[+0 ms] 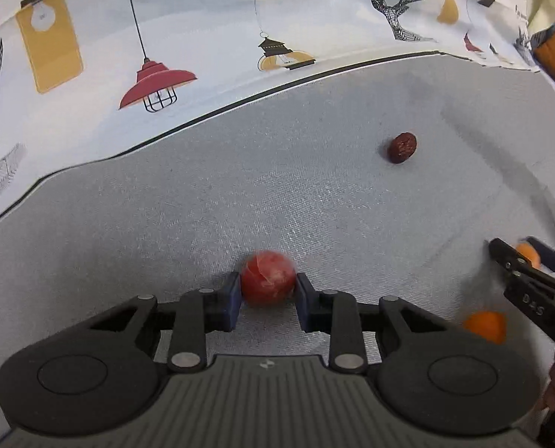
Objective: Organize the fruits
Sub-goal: 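Grasp a plastic-wrapped red fruit with the left tool while the right tool grasps a wrapped orange, then carry both wrapped fruits over the blue plate and open both tools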
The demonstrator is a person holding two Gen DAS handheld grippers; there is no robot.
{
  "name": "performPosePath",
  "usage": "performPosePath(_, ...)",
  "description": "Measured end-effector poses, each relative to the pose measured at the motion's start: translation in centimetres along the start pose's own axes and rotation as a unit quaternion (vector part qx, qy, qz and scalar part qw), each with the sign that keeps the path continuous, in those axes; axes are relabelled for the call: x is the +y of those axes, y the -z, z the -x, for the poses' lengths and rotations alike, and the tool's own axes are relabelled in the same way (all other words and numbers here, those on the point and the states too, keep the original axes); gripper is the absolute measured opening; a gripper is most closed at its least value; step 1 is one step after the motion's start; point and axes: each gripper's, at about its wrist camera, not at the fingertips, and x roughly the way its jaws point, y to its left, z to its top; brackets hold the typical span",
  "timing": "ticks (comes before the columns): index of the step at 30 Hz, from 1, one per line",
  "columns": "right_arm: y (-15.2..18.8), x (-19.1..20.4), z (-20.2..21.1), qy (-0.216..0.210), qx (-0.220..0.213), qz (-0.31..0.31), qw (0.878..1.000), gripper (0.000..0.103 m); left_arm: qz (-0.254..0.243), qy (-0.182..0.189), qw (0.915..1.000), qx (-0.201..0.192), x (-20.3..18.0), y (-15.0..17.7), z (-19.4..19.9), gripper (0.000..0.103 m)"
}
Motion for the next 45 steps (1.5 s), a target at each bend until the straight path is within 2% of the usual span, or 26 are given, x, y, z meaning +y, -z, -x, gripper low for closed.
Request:
performPosePath(1,0.0,0.2,0.2,-0.009,-0.006,0.006,1.000,0.038,0.002,0.000,1.0000,-0.005,0.1,0.2,0.3,0.033)
performPosePath(3,-0.1,1.0,0.7,0.005,-0.008,0.023,1.000,0.038,-0.006,-0.009,0.9998,-0.019,0.1,0.7,1.3,0.033)
performPosePath(8,-0.9,0.9,5.3,-0.003,-0.044,-0.012,0.999,0.038,0.014,-0.002,0.9988,-0.046,0.6,2.8,7.4,0.033)
performPosePath(14,-0.1,0.7,16.8,-0.058,-0.115,-0.041,0.991,0.038,0.023,-0.022,0.9957,-0.087,1.4,10.0,18.5,0.033)
performPosePath(17,1.7,1.9,22.6,-0.088,-0.129,-0.024,0.987,0.038,0.046,-0.024,0.9957,-0.077,2.3,14.0,22.7,0.033)
performPosePath(20,3.6,3.4,27.5,-0.129,-0.117,-0.009,0.985,0.038,0.064,-0.036,0.9945,-0.075,3.3,17.5,26.3,0.033)
performPosePath(24,6.5,5.2,34.1,-0.191,-0.110,0.021,0.975,0.038,0.085,-0.042,0.9920,-0.084,4.4,22.2,30.8,0.033)
performPosePath(30,10.6,6.9,41.8,-0.222,-0.128,0.077,0.964,0.038,0.100,-0.054,0.9896,-0.088,5.4,28.3,35.0,0.033)
performPosePath(36,13.3,8.3,45.7,-0.229,-0.142,0.113,0.956,0.038,0.123,-0.070,0.9861,-0.088,7.0,32.7,37.1,0.033)
performPosePath(45,15.0,11.5,47.4,-0.245,-0.139,0.169,0.945,0.038,0.179,-0.107,0.9729,-0.100,10.2,36.2,39.7,0.033)
